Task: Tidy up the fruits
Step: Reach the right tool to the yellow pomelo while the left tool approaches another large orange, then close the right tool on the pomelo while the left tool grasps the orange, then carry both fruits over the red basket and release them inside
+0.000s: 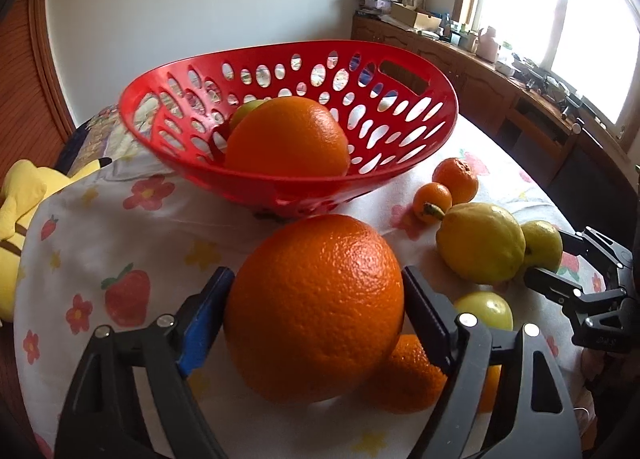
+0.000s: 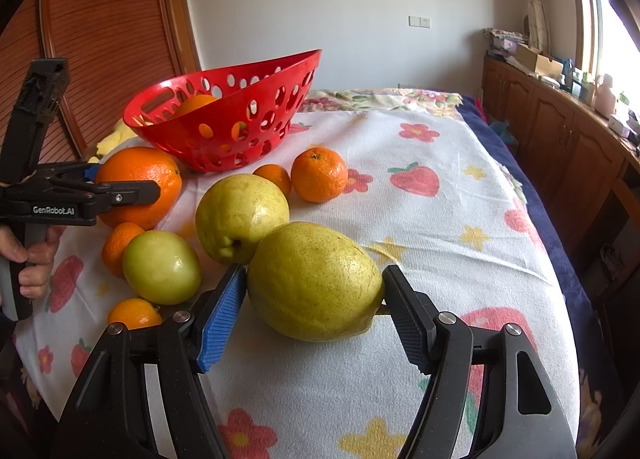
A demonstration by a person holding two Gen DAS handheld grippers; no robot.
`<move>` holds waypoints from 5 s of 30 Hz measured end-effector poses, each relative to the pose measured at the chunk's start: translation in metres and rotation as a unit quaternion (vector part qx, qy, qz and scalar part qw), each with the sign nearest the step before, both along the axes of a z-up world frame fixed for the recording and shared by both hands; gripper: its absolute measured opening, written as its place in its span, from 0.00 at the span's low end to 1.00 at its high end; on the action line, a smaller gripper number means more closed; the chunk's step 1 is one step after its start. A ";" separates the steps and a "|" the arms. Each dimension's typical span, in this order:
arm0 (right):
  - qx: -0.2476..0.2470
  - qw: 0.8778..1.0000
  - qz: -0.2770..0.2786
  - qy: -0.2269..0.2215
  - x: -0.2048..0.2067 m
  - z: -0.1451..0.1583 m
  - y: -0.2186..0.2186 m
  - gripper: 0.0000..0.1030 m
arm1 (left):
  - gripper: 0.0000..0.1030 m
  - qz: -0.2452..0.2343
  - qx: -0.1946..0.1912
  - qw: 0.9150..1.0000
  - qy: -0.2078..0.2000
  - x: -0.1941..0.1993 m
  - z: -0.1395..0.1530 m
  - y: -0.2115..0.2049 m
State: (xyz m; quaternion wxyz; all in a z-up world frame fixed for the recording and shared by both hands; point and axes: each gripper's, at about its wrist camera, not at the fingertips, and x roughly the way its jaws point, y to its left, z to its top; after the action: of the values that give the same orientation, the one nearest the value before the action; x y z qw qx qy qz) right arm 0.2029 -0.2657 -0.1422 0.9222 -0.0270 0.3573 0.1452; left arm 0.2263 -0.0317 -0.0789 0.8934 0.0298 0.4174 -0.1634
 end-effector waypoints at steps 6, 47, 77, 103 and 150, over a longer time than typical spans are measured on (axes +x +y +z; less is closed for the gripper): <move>-0.001 1.000 0.001 0.003 0.001 -0.001 0.001 0.71 | 0.80 0.014 -0.006 1.000 -0.019 -0.022 0.005 0.020; -0.016 1.000 -0.008 0.011 0.004 -0.005 0.003 0.69 | 0.80 0.018 -0.063 0.994 -0.086 -0.087 0.038 0.056; -0.011 0.995 0.066 -0.078 0.037 0.104 0.023 0.69 | 0.80 0.011 -0.058 0.989 -0.138 -0.037 0.094 0.040; -0.094 0.980 0.175 -0.024 0.144 0.071 0.107 0.69 | 0.80 0.025 -0.030 0.992 -0.116 0.047 0.086 0.033; -0.004 0.993 0.098 -0.061 0.136 0.088 -0.001 0.70 | 0.81 0.012 0.057 0.997 -0.054 0.135 0.076 -0.053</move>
State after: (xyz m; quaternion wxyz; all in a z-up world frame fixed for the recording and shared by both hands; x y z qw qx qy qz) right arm 0.3387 -0.2670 -0.0540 0.9236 -0.0746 0.2964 0.2316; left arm 0.3616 -0.0845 -0.0029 0.9132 0.0848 0.3780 -0.1266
